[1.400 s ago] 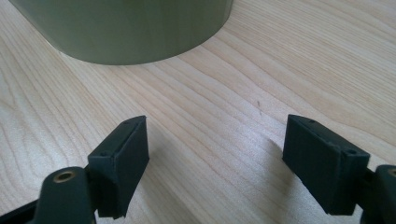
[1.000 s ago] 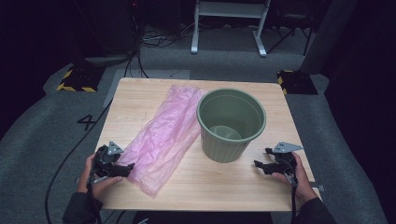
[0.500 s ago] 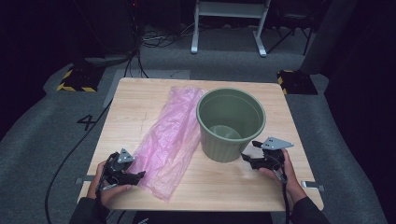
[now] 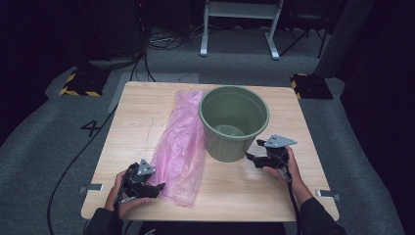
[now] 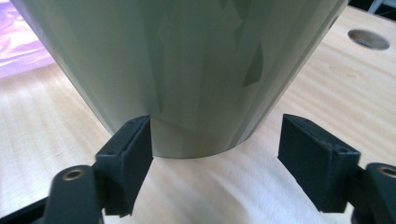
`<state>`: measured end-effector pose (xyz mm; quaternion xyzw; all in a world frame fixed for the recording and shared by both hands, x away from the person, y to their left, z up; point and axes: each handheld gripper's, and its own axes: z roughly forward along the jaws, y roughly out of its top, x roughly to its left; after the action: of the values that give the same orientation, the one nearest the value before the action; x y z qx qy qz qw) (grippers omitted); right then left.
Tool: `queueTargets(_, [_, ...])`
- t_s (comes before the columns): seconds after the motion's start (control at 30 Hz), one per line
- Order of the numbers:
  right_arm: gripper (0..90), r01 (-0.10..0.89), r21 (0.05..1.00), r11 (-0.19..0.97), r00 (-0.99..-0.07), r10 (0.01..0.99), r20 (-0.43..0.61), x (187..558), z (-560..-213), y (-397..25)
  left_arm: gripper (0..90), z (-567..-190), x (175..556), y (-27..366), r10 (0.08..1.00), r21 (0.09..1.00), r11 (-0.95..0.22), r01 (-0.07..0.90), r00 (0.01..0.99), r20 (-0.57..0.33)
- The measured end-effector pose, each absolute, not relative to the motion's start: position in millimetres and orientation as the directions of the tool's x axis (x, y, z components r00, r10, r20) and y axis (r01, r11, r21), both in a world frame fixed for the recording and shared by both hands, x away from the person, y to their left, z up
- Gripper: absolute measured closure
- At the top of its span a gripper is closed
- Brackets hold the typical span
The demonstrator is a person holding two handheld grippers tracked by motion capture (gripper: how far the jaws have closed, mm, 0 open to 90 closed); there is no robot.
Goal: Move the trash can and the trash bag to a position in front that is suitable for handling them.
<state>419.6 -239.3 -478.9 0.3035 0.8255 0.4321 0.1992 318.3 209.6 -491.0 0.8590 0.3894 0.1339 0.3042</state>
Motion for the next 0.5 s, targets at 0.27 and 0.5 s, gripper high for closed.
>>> queueTargets(0.27, [27.9, 0.356, 0.826, 0.438, -0.729, 0.682, -0.047, 435, -479, -225, 29.5, -491, 312, 188, 0.725, 0.632, -0.533, 0.563, 0.688, -0.001])
queueTargets(0.5, [27.9, 0.34, 0.83, 0.442, -0.747, 0.664, -0.048, 423, -472, -220, 28.5, -494, 308, 162, 0.715, 0.657, -0.523, 0.542, 0.699, -0.009])
